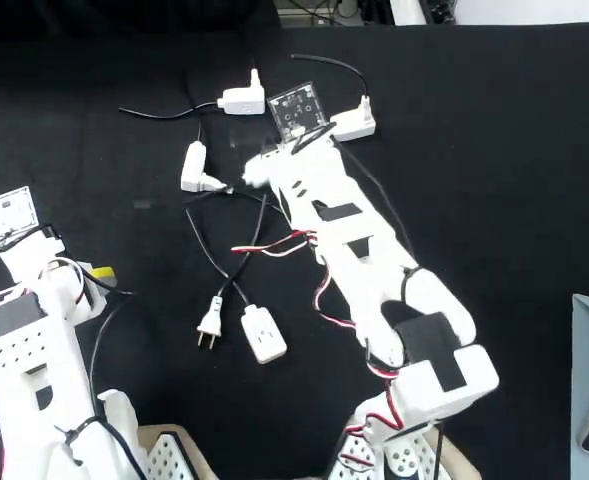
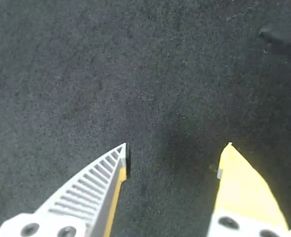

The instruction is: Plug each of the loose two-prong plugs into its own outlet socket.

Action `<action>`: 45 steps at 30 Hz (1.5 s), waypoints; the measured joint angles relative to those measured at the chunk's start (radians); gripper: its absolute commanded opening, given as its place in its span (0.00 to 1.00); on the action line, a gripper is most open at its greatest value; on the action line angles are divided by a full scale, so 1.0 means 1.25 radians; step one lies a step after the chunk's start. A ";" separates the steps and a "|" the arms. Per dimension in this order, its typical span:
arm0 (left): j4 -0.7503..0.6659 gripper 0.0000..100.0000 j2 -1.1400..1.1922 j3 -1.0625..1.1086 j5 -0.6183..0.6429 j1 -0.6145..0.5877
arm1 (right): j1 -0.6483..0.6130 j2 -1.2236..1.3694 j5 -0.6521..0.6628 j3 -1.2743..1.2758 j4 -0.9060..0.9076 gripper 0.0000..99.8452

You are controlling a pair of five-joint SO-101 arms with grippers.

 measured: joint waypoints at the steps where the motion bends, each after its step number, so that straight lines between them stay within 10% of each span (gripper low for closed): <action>1: 0.000 0.30 0.000 0.000 0.000 0.000 | 0.000 0.000 0.000 0.000 -0.001 0.33; 14: 0.000 0.30 0.000 0.000 0.000 0.000 | -0.093 -0.415 -0.006 0.109 0.421 0.11; 24: 0.000 0.30 0.000 0.000 0.000 0.000 | -0.259 -0.507 -0.308 0.114 0.822 0.19; 32: -0.020 0.30 0.000 0.022 0.000 0.000 | -0.436 -0.365 -0.469 0.114 0.833 0.19; 45: -0.053 0.30 0.000 0.038 0.000 0.000 | -0.453 -0.136 -0.535 0.108 0.700 0.19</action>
